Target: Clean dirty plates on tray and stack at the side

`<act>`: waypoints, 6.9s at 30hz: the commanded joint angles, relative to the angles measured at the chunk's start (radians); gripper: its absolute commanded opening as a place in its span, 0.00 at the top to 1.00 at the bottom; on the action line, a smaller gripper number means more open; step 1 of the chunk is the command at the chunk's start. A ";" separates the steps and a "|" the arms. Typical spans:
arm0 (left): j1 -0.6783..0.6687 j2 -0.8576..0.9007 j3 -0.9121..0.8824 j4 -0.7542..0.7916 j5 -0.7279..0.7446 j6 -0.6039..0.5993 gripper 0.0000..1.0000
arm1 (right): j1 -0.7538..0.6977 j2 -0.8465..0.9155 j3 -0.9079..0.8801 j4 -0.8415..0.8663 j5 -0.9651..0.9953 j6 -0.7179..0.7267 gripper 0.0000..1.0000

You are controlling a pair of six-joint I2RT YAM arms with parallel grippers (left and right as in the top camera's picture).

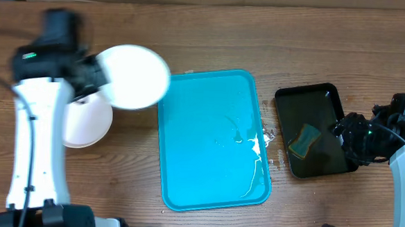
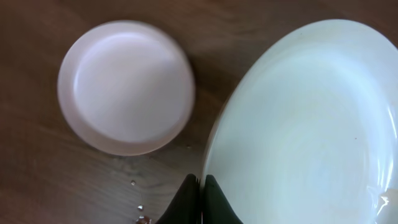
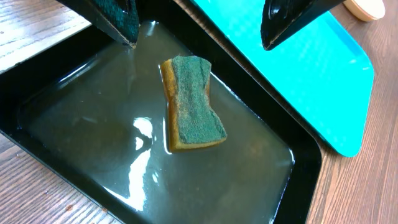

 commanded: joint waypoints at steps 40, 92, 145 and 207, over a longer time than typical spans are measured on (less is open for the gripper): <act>-0.162 -0.342 -0.016 0.037 0.335 0.430 0.32 | 0.274 -0.319 0.283 -0.125 -0.156 -0.275 0.15; -0.268 -0.325 -0.017 -0.158 0.282 0.366 0.00 | 0.427 -0.894 -0.158 0.333 0.249 -0.306 0.00; -0.280 0.013 -0.017 -0.153 0.282 0.366 0.00 | 0.425 -1.292 -0.991 0.986 0.268 -0.298 0.00; -0.190 -1.570 -1.631 1.262 0.195 0.212 0.00 | 0.425 -1.292 -0.991 0.986 0.268 -0.298 0.00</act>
